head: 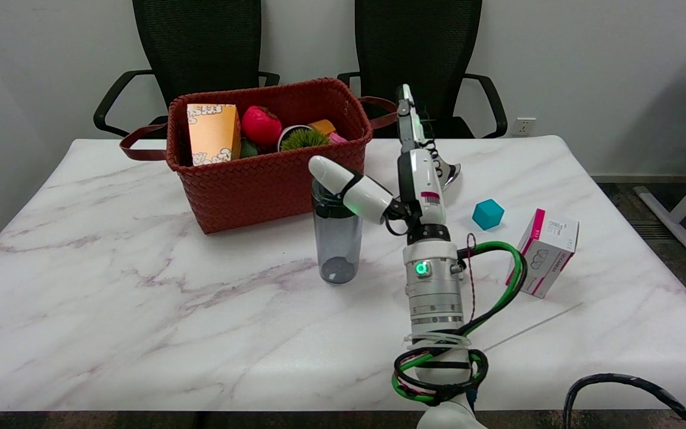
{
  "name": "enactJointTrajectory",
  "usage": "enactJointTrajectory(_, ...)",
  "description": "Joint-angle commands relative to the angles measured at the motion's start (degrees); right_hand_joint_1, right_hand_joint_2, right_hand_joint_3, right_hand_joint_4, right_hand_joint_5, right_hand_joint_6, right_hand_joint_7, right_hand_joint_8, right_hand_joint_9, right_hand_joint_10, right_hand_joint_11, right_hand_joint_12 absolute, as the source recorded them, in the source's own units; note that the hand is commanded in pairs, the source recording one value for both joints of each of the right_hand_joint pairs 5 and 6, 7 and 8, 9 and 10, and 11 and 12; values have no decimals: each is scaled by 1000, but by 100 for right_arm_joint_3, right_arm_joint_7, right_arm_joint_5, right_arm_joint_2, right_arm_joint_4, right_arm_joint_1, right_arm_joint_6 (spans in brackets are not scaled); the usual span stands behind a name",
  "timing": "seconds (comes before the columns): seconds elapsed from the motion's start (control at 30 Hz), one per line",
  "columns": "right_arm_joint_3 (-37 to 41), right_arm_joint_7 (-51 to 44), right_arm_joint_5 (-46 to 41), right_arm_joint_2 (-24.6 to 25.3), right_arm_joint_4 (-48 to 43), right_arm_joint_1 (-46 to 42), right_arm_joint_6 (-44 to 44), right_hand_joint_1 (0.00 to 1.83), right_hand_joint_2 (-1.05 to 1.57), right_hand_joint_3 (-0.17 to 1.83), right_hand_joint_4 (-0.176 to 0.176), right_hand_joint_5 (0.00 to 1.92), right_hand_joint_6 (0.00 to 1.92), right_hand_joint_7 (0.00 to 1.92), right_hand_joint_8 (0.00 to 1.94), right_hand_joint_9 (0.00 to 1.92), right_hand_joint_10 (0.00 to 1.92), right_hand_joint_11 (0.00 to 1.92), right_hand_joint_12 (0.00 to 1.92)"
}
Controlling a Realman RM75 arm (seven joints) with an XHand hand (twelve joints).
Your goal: Pick up the black bottle.
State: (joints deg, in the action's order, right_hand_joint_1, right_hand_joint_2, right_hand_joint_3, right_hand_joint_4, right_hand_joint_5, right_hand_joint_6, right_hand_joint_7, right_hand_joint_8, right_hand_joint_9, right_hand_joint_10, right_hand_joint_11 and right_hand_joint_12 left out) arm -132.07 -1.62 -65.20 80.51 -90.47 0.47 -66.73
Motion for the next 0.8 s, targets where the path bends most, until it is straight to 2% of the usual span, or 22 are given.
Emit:
enactJointTrajectory(0.03,-285,30,-779,-355,-140,-177,-267,723,767,-175,0,0,0,0,0,0,0,0,0)
enactJointTrajectory(0.17,-329,204,-861,-368,-79,-177,-263,785,723,-175,0,0,0,0,0,0,0,13,13)
enactJointTrajectory(0.23,-329,393,-862,-368,-20,-177,-226,896,665,-175,0,0,0,0,0,0,0,24,24)
enactJointTrajectory(0.33,-329,584,-871,-369,91,-179,-219,911,655,-175,0,0,0,0,0,0,0,30,30)
enactJointTrajectory(0.37,-504,613,-941,-349,-71,-195,-319,912,654,-175,0,0,0,0,0,0,0,29,29)
enactJointTrajectory(0.4,-1129,665,-1187,-259,-762,-232,-676,913,649,-175,0,0,0,0,0,0,0,28,28)
enactJointTrajectory(0.43,-336,598,-982,-405,132,-186,-220,915,642,-175,0,0,0,0,0,0,0,27,27)
enactJointTrajectory(0.67,-286,728,-1272,-522,217,-184,-97,974,625,-175,0,0,0,0,0,0,0,12,12)
enactJointTrajectory(0.7,-390,771,-1319,-506,112,-191,-161,982,630,-175,0,0,0,0,0,0,0,11,11)
enactJointTrajectory(0.73,-1049,912,-1559,-407,-598,-230,-541,997,632,-175,0,0,0,0,0,0,0,7,7)
enactJointTrajectory(0.77,-271,918,-1286,-521,297,-185,-107,1030,624,-175,0,0,0,0,0,0,0,4,4)
enactJointTrajectory(0.8,-262,975,-1293,-528,333,-185,-107,1055,618,-175,0,0,0,0,0,0,0,0,0)
